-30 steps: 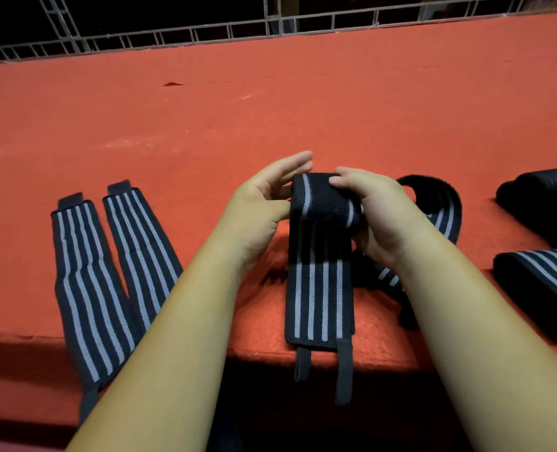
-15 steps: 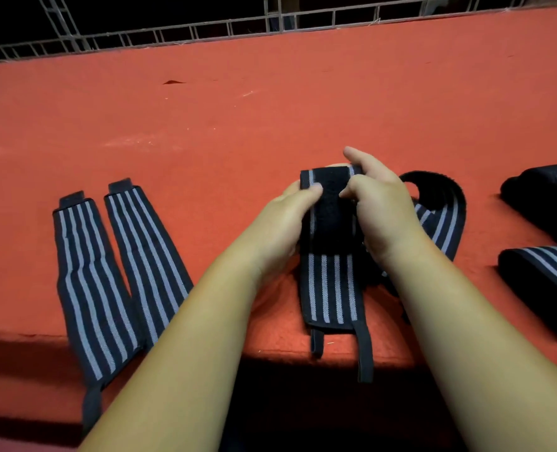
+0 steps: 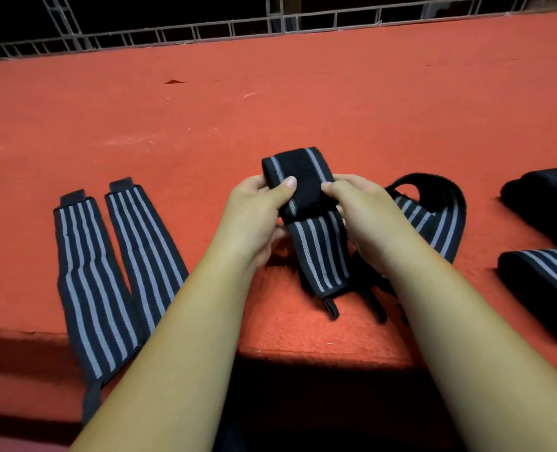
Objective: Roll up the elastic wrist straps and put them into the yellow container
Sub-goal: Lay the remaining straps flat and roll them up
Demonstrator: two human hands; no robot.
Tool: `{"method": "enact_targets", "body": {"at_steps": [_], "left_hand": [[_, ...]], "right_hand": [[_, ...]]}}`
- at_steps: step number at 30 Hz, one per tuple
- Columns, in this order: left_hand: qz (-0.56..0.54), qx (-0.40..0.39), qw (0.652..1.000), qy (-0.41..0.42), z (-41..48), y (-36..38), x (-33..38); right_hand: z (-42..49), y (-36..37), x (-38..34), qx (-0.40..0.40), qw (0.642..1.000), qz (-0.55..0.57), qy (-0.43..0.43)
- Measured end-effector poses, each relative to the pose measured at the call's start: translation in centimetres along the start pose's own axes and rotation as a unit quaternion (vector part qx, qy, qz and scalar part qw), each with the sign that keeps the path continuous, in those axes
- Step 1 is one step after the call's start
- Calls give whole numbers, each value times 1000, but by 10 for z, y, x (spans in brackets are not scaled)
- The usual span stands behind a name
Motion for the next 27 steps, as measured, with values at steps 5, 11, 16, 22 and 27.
{"method": "enact_targets", "body": {"at_steps": [5,11,16,22,27], "left_hand": [[1,36,999,-2,4,-11,-7],[54,17,995,87,1,-6,4],[56,-39,989,131,0,-6,8],[69,-58,987,131,-3,-2,12],[-15,-16,998,55,-7,-2,14]], "right_hand": [[-7,3,3,-48,990,-118,61],[-9,2,9,-27,989,41,143],[-7,5,7,-25,976,168,139],[-2,1,-1,-49,961,250,108],[-3,-1,-6,-44,963,255,72]]}}
Point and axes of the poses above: each hand's wrist, its own z-axis towards the middle knuckle, its own y-axis out of the palm, x = y × z, the point moved 6 cm from there along z, towards the middle knuckle, and after that the axes turned 15 degrees about z, right-handed, at the moved point
